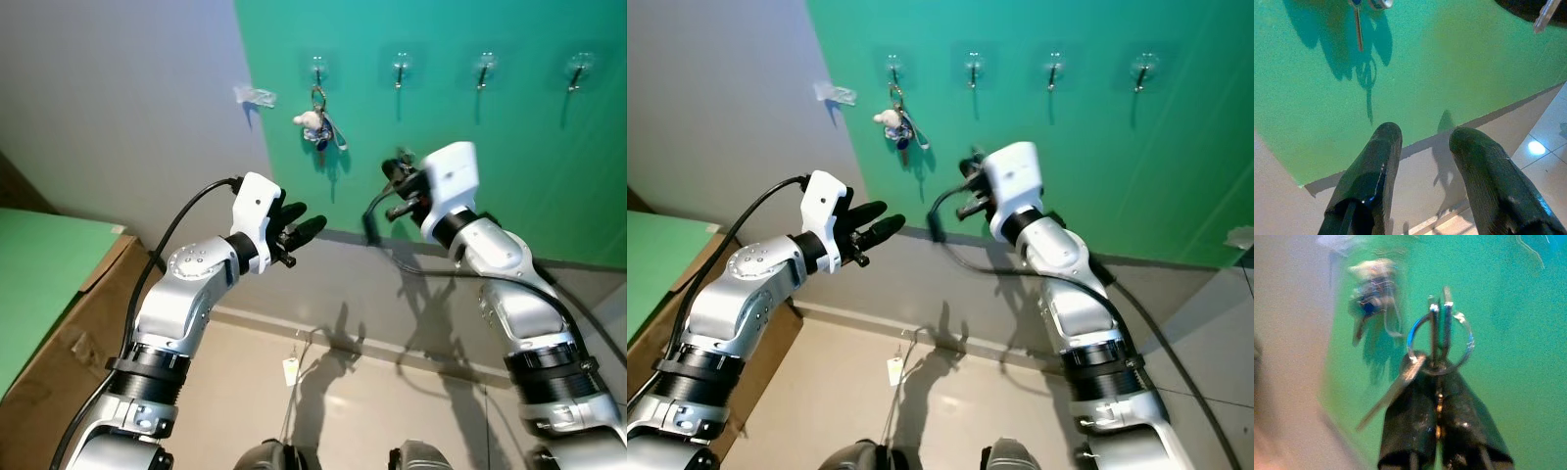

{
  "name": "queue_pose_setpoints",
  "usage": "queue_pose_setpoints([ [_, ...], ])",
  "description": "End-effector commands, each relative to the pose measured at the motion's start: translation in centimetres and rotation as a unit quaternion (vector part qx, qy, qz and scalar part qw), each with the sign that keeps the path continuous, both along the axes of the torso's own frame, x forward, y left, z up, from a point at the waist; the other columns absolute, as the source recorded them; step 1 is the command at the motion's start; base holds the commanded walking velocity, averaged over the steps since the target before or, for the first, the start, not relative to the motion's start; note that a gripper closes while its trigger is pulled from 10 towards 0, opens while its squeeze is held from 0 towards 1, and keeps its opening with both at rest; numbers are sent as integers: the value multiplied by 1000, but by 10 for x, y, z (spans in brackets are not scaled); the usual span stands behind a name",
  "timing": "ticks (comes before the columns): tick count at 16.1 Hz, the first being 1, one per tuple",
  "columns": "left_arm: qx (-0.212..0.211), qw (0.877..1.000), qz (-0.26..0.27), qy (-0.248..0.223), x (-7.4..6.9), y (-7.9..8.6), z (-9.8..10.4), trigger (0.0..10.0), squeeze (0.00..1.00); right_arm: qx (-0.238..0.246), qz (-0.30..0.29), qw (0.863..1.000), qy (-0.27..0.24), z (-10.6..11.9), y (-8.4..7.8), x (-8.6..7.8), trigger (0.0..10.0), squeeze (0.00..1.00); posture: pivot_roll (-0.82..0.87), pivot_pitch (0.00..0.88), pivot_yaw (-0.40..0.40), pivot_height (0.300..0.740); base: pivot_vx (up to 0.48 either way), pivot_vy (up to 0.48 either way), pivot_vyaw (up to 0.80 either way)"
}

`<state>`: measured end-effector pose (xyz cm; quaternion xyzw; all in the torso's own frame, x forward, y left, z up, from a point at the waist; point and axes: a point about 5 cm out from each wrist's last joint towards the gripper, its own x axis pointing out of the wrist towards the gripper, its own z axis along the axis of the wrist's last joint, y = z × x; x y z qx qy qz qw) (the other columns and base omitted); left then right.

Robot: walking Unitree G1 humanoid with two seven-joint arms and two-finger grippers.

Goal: Hang keys on a hook

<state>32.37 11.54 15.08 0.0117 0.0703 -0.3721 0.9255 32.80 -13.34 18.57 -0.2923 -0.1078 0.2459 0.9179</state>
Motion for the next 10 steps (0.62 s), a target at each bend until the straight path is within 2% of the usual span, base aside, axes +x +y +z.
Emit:
queue_pose_setpoints([
  [1,8,1000,0,0,-1,2,0,10000,0,-151,61,981,-108,-1,15,-8,0,0,-240,56,122,717,0,0,0],
  [2,8,1000,0,-1,-1,2,0,10000,0,-253,86,950,-160,-6,15,-11,0,0,-241,56,123,717,0,0,0],
  [3,8,1000,0,-1,-1,2,0,10000,0,-326,103,920,-191,-12,9,-12,0,0,-241,56,123,717,0,0,0],
  [6,8,1000,2,-2,0,3,1,10000,0,-360,122,901,-207,-15,-5,-11,0,0,-242,57,122,717,0,0,0],
  [7,8,1000,2,-3,1,3,2,10000,0,-373,132,891,-222,-17,-7,-9,0,0,-244,57,122,717,0,0,0],
  [10,8,1000,3,-3,1,3,2,10000,0,-386,142,877,-246,-18,-9,-7,0,0,-243,59,122,717,0,0,0],
])
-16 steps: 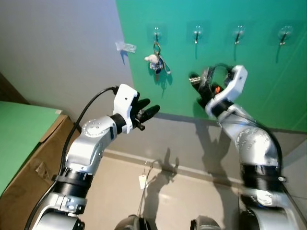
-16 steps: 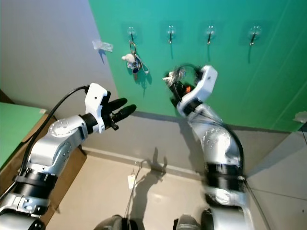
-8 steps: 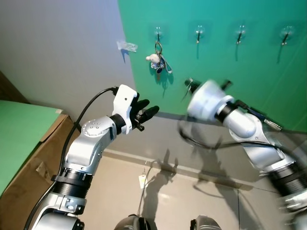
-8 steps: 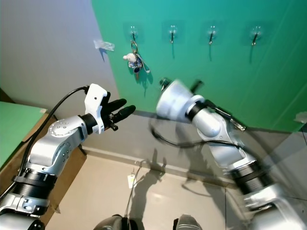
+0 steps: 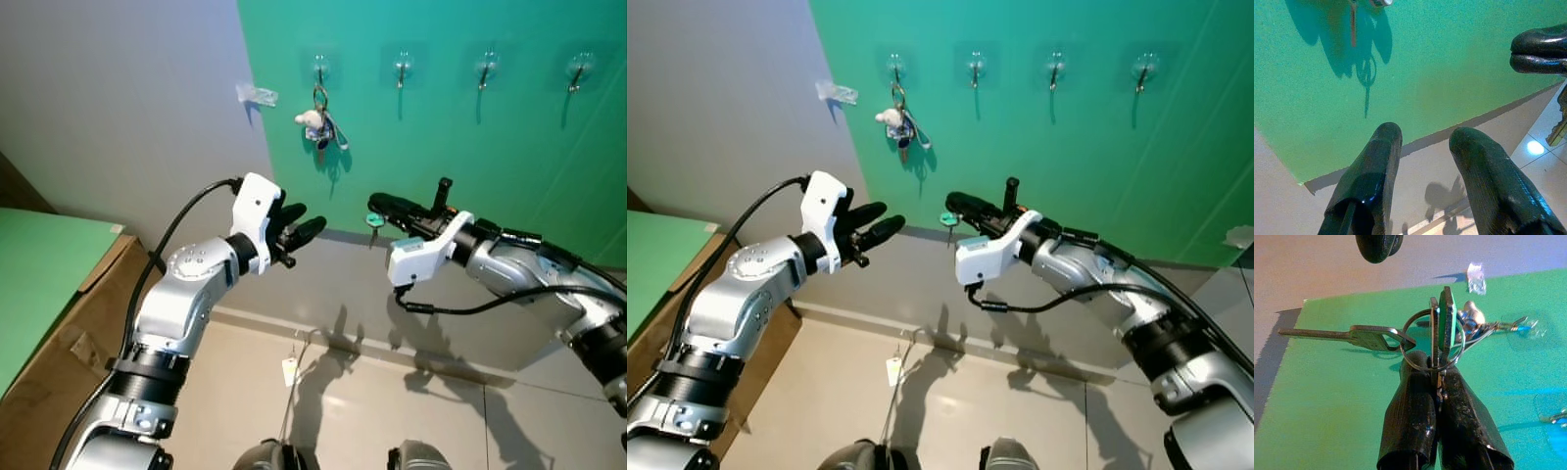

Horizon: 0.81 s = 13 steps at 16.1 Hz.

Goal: Hang keys on a hook

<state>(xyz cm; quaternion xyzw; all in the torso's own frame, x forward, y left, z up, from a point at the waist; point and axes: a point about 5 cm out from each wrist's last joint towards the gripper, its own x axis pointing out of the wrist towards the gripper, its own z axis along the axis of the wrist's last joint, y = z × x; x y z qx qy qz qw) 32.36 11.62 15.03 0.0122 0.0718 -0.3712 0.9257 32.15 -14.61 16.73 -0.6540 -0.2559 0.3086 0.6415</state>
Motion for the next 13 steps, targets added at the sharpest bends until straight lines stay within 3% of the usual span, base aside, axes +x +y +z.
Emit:
queue_pose_setpoints([
  [1,8,1000,2,-5,1,3,2,10000,0,-13,18,1000,-12,1,3,0,0,0,-243,59,122,717,0,0,0],
  [5,7,1000,3,-6,2,3,3,10000,0,-27,32,998,-48,8,-2,4,0,0,-244,64,124,717,0,0,0],
  [7,-22,1000,-2,-1,0,-1,6,10000,0,-11,34,997,-64,15,-2,6,0,0,-246,67,126,717,0,0,0],
  [8,-53,999,-11,3,-2,-4,12,10000,0,14,28,997,-64,20,-2,9,0,0,-247,69,126,717,0,0,0],
  [13,-99,993,-59,5,-7,-15,28,10000,0,89,20,995,-43,30,2,15,0,0,-248,70,127,717,0,0,0],
])
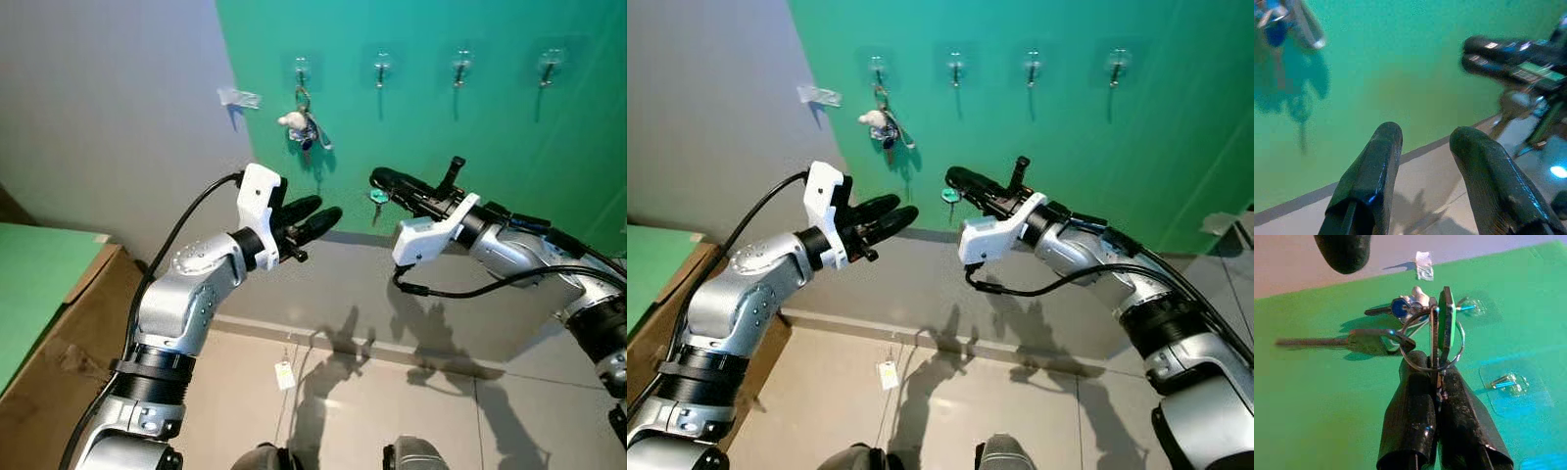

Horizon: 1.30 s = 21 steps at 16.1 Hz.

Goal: Hang keys on a hook

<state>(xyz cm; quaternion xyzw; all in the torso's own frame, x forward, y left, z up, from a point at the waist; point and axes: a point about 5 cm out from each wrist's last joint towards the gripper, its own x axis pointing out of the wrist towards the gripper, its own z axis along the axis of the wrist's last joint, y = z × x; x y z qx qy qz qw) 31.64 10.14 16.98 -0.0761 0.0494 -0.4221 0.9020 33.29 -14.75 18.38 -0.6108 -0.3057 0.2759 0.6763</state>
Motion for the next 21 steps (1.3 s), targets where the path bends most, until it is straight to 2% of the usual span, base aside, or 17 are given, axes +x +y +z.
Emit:
queue_pose_setpoints([
  [1,-9,1000,-12,-10,-1,-1,10,10000,0,19,9,1000,-11,14,4,4,0,0,-248,70,127,717,0,0,0],
  [5,-4,999,-48,-17,-9,-7,15,10000,0,20,6,1000,0,13,6,7,0,0,-248,69,129,717,0,0,0],
  [7,19,999,-46,-21,-10,-5,15,10000,0,6,2,1000,3,8,5,8,0,0,-246,66,129,717,0,0,0],
  [9,20,999,-42,-20,-10,-2,15,10000,0,2,0,1000,8,5,3,9,0,0,-241,60,125,717,0,0,0],
  [21,17,998,-54,-10,-10,-11,12,10000,0,45,17,999,8,16,17,10,0,0,-249,42,129,717,0,0,0],
])
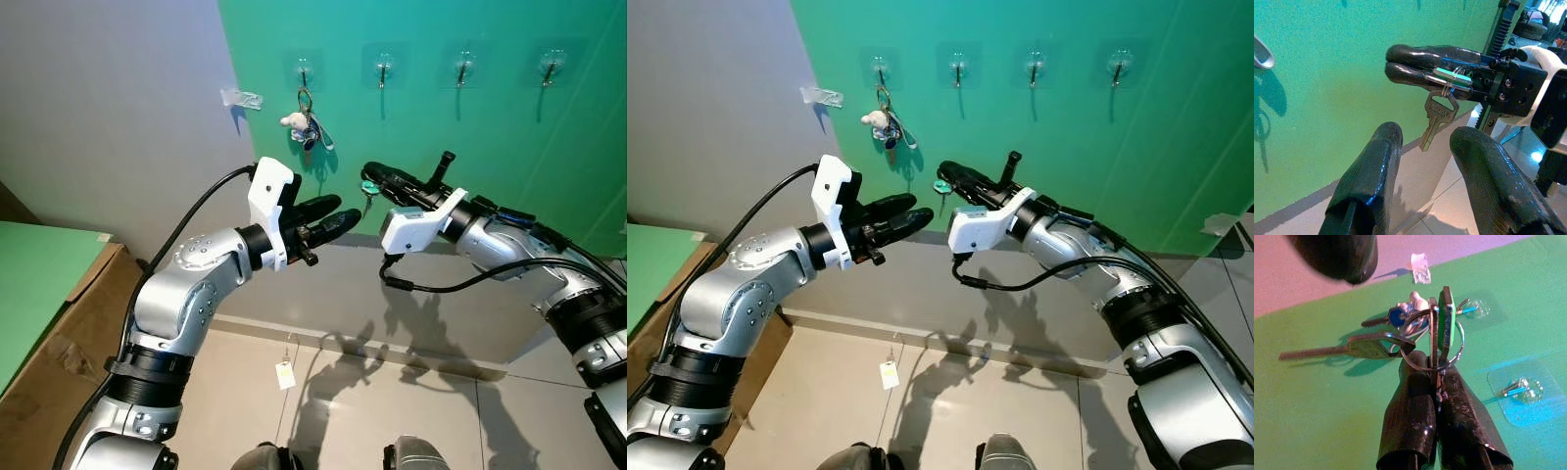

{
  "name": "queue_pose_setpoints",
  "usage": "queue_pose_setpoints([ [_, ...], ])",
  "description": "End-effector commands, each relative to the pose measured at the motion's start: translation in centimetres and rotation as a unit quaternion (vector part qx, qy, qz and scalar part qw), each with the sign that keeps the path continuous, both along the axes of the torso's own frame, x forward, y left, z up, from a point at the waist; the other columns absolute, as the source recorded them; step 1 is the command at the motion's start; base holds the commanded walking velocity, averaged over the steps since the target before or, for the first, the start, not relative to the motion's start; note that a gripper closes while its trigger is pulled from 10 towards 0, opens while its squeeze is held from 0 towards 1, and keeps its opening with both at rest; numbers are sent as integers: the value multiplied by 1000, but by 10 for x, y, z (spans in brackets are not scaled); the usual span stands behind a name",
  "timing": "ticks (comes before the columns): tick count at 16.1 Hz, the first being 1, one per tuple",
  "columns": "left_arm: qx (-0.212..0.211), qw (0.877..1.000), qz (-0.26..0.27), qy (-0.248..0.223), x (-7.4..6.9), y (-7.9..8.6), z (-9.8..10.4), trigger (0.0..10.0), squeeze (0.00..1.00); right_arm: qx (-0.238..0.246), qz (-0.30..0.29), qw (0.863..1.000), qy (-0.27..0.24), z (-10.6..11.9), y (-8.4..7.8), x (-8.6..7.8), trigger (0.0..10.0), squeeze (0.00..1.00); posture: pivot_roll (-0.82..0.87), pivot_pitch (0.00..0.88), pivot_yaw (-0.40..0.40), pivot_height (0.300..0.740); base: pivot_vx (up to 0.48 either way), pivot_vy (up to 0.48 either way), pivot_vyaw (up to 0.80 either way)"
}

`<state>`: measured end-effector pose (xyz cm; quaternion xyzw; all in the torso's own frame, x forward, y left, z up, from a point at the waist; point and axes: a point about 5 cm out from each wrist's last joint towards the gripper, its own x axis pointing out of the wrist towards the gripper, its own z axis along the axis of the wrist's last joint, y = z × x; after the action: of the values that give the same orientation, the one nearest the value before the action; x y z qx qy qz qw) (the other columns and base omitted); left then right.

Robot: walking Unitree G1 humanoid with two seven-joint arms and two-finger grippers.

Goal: Hang keys on a hook

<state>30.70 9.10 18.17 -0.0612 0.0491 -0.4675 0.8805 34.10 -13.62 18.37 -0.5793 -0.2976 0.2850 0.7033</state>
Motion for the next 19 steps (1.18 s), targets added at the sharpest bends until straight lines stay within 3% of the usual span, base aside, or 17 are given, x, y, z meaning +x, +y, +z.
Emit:
queue_pose_setpoints([
  [1,7,1000,-5,-1,-1,-1,0,10000,0,18,17,999,-24,19,7,1,0,0,-249,42,128,717,0,0,0],
  [9,3,1000,-2,-7,2,-3,3,10000,0,38,47,998,-23,24,21,-6,0,0,-253,43,128,717,0,0,0],
  [19,4,1000,-3,-19,4,-3,5,10000,0,35,68,997,4,12,27,-18,0,0,-256,47,129,717,0,0,0],
])
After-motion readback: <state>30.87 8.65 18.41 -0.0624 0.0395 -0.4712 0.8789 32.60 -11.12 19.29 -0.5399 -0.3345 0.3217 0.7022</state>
